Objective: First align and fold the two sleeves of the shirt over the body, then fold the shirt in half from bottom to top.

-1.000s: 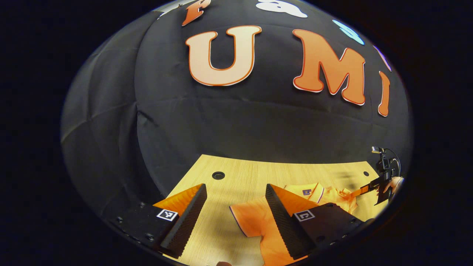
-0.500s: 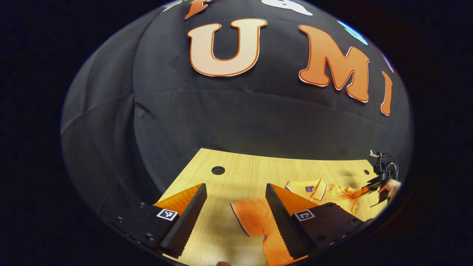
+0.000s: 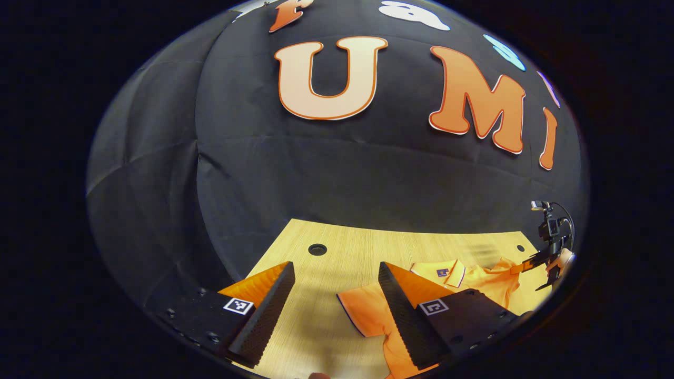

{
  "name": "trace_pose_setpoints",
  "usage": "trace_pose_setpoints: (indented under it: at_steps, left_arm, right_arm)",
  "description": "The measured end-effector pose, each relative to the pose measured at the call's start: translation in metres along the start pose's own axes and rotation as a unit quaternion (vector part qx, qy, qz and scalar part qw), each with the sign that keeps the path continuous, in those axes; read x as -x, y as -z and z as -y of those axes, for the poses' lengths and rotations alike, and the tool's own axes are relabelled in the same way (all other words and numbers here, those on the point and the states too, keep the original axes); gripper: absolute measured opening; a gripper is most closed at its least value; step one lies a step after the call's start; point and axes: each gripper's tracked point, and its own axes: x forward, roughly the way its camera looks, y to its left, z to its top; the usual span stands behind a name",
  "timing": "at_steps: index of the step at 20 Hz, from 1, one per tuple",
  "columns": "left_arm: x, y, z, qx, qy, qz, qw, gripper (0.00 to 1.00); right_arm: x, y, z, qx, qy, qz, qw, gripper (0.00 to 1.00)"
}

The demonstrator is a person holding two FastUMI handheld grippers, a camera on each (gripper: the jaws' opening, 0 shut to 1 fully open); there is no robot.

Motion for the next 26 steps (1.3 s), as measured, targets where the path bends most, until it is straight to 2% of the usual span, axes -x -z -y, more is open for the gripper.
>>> trace_pose_setpoints:
  at_steps: [4,10,18,19,22,23,24,25,26]
  left_arm:
    - [0.010,-0.005,-0.021,0.002,-0.004,0.008,1.000,0.98]
    - [0.019,-0.002,-0.052,0.017,-0.015,0.009,1.000,0.98]
    - [0.019,0.020,-0.081,0.045,-0.037,-0.012,0.998,0.98]
    - [0.019,0.021,-0.081,0.045,-0.039,-0.014,0.998,0.98]
    - [0.018,0.021,-0.081,0.045,-0.039,-0.016,0.998,0.98]
    - [0.017,0.022,-0.077,0.045,-0.038,-0.017,0.998,0.98]
    - [0.015,0.020,-0.072,0.042,-0.033,-0.017,0.998,0.98]
    - [0.014,0.019,-0.067,0.038,-0.029,-0.018,0.999,0.98]
    - [0.012,0.017,-0.060,0.034,-0.023,-0.018,0.999,0.98]
  right_arm:
    - [0.026,-0.006,-0.034,0.047,0.004,0.029,0.998,0.00]
    - [0.029,0.001,-0.111,0.105,-0.037,0.038,0.993,0.00]
    - [0.023,0.020,-0.185,0.105,-0.119,0.008,0.987,0.02]
    - [0.023,0.023,-0.191,0.107,-0.130,0.004,0.986,0.05]
    - [0.031,0.030,-0.214,0.103,-0.176,-0.005,0.979,0.20]
    - [0.039,0.030,-0.227,0.087,-0.208,-0.006,0.974,0.41]
    - [0.045,0.026,-0.232,0.076,-0.224,0.002,0.972,0.70]
    - [0.046,0.024,-0.228,0.071,-0.222,0.008,0.972,0.99]
    - [0.048,0.019,-0.225,0.068,-0.219,0.018,0.973,1.00]
